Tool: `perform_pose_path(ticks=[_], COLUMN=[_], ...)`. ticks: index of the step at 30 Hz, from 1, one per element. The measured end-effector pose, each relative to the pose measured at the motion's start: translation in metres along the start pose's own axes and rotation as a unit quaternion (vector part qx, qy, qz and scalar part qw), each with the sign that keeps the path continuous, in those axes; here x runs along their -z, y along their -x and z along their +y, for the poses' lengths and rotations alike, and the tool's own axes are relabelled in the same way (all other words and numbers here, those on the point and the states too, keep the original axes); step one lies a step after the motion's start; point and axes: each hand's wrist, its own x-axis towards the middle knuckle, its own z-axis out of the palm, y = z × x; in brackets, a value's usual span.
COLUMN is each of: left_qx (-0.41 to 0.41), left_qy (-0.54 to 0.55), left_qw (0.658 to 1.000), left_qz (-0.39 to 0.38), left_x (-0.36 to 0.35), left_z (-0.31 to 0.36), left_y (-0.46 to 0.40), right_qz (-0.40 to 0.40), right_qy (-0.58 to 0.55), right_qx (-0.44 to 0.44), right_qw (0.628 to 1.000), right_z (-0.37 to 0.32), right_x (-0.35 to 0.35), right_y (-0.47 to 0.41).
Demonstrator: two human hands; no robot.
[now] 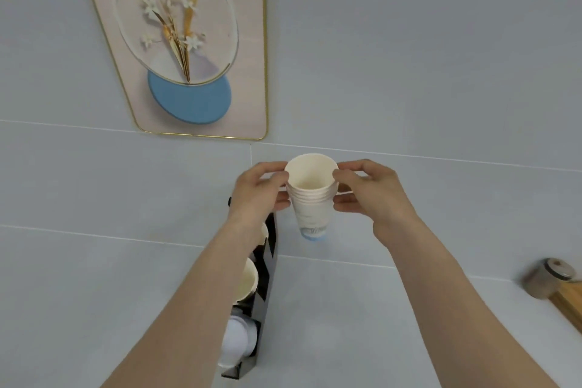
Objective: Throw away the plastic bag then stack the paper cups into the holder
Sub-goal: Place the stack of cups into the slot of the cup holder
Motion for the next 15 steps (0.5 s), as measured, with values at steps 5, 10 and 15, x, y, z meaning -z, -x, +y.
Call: perform_pose_path(ticks=[5, 10, 15], left_qx=[-0.013, 0.01, 0.045], left_qy=[0.007, 0.008, -0.008], left_qw=[1.0, 0.999, 0.998], left_qz=[0.013, 0.032, 0.034], left_x=[0.049, 0.086, 0.107], left_z=[0.03, 0.02, -0.015], left_y=[-0.029, -0.047, -0.065], right_qz=[-0.012, -0.017, -0.008], right_qy=[0.002, 0.022, 0.049], right_qx=[0.006, -0.016, -0.058], right_qw=[1.0, 0.999, 0.997], right_z=[-0.033, -0.02, 0.017], right_x=[-0.055, -0.1, -0.127], right_y=[-0.012, -0.021, -0.032])
